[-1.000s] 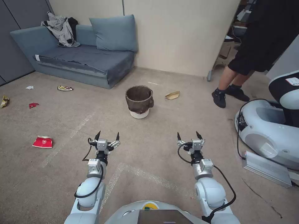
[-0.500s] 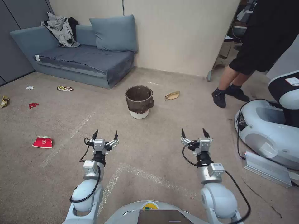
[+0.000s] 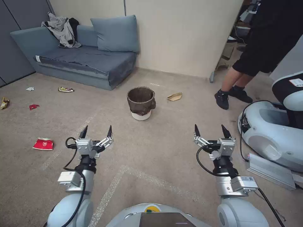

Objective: Pick up the trash bin, then pick up the garbage from the floor and place it into the trash bin.

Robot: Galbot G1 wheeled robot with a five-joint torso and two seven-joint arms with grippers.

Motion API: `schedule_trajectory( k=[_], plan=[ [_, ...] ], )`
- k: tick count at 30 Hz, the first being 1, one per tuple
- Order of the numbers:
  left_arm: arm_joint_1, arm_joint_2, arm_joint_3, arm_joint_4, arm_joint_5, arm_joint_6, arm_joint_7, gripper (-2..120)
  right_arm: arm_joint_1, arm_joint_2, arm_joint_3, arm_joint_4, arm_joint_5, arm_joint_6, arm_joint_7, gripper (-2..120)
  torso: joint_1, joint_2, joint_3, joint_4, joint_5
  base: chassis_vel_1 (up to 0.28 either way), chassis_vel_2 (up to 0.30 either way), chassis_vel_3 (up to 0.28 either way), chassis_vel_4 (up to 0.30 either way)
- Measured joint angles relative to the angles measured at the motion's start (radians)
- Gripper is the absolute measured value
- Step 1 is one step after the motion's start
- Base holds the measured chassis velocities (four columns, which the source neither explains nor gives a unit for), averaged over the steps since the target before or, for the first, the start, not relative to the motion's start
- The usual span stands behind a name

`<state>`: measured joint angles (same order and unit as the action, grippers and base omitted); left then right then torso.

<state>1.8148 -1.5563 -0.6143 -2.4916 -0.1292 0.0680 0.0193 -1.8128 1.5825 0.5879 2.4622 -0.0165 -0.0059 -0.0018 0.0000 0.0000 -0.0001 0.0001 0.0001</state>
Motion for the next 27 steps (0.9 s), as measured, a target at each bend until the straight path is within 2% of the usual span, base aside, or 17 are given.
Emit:
schedule_trajectory(
  k=[3, 11, 14, 16, 18, 20, 27],
  plan=[
    [0.04, -0.009, -0.01, -0.017, -0.019, 0.012, 0.003, 100, 0.001, 0.001, -0.001, -0.008, 0.0, 0.0, -0.008, 100, 0.0, 0.0, 0.0, 0.0001, -0.0001, 0.0, 0.0, 0.0, 0.0],
    [0.046, -0.005, -0.025, -0.017, -0.022, 0.01, -0.003, 100, 0.0, -0.002, -0.001, -0.014, 0.0, -0.009, -0.015, 100, 0.0, 0.0, 0.0, -0.0002, -0.0001, 0.0, 0.0, 0.0, 0.0],
    [0.047, -0.001, -0.028, -0.016, -0.023, -0.027, -0.005, 100, 0.001, -0.006, -0.001, -0.022, 0.001, -0.013, -0.022, 100, 0.0, 0.0, 0.0, -0.0001, -0.0003, 0.0, 0.0, 0.0, 0.0],
    [0.044, -0.001, -0.02, -0.014, -0.021, -0.094, -0.012, 100, 0.005, -0.013, -0.003, -0.047, 0.009, -0.003, -0.035, 100, 0.0, 0.0, 0.0, -0.0001, -0.0002, 0.0, 0.0, 0.0, 0.0],
    [0.042, -0.002, -0.017, -0.011, -0.016, -0.112, -0.02, 100, 0.006, -0.015, -0.005, -0.057, 0.013, 0.005, -0.037, 100, 0.0, 0.0, 0.0, -0.0001, -0.0001, 0.0, 0.0, 0.0, 0.0],
    [0.039, -0.006, -0.008, 0.021, 0.013, -0.168, -0.036, 100, 0.014, -0.017, -0.011, -0.095, 0.014, 0.044, -0.047, 100, 0.0, 0.0, 0.0, -0.0001, -0.0003, 0.0, 0.0, 0.0, 0.0],
    [0.038, -0.01, 0.006, 0.037, 0.021, -0.183, -0.042, 100, 0.02, -0.011, -0.011, -0.131, -0.01, 0.095, -0.064, 100, 0.0, 0.0, 0.0, -0.0001, -0.0002, 0.0, 0.0, 0.0, 0.0]
  ],
)
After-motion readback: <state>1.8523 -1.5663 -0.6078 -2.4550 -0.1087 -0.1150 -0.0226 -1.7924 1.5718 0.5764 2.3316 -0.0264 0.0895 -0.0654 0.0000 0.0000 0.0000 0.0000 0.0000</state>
